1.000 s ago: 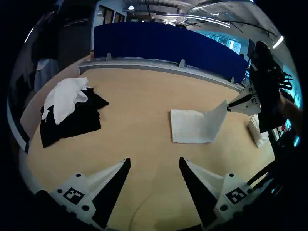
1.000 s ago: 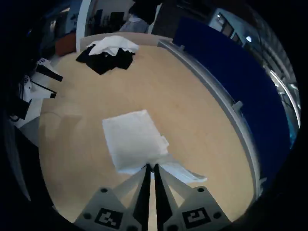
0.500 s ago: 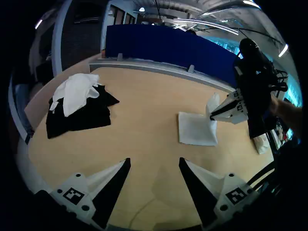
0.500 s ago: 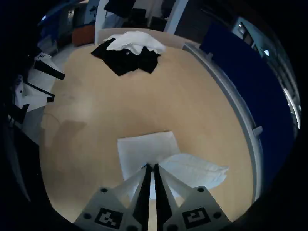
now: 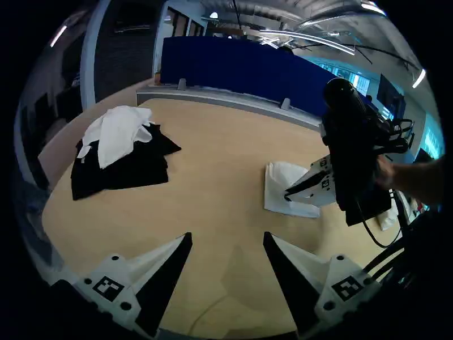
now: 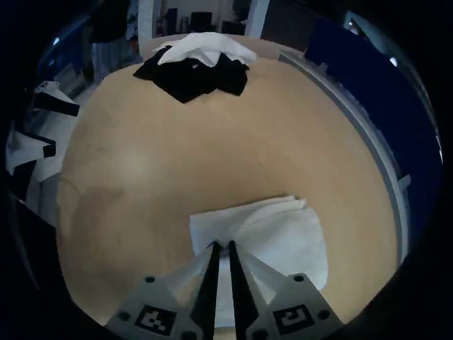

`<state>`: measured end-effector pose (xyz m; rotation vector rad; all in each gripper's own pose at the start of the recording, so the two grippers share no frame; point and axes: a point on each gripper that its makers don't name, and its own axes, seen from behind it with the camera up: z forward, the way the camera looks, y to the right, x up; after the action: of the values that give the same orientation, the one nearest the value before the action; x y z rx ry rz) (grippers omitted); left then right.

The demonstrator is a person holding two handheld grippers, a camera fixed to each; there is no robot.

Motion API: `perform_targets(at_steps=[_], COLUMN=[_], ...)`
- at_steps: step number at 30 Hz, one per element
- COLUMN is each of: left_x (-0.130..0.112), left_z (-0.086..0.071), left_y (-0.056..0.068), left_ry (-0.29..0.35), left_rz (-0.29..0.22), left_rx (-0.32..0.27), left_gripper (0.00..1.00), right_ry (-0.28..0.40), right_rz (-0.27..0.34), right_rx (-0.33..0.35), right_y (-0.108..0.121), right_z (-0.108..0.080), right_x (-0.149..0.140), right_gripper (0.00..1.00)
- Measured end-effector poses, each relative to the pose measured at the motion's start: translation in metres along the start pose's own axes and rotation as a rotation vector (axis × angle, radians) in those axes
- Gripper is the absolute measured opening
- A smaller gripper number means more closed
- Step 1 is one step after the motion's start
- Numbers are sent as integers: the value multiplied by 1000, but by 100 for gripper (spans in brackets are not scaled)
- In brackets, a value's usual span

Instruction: Fold towel

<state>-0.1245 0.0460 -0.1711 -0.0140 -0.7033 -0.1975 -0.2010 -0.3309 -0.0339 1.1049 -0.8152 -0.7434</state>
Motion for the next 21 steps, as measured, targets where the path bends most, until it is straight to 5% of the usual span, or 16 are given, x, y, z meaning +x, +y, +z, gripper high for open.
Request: perform_targets(at_steps=[2, 8, 21], left_x=[0, 2, 3], left_z=[0, 0, 0], left_y=[0, 2, 4], left_ry=[1, 1, 6], left_rz=[2, 13, 23], left_rx=[-2, -7, -9], left_gripper=[93, 93, 93], right_ry=[8, 30, 70], right_rz=[11, 38, 91], right_rx=[0, -21, -41], right_y=[1, 6, 10], right_z=[-2, -10, -25], right_x=[0, -2, -4], right_gripper=[22, 78, 85])
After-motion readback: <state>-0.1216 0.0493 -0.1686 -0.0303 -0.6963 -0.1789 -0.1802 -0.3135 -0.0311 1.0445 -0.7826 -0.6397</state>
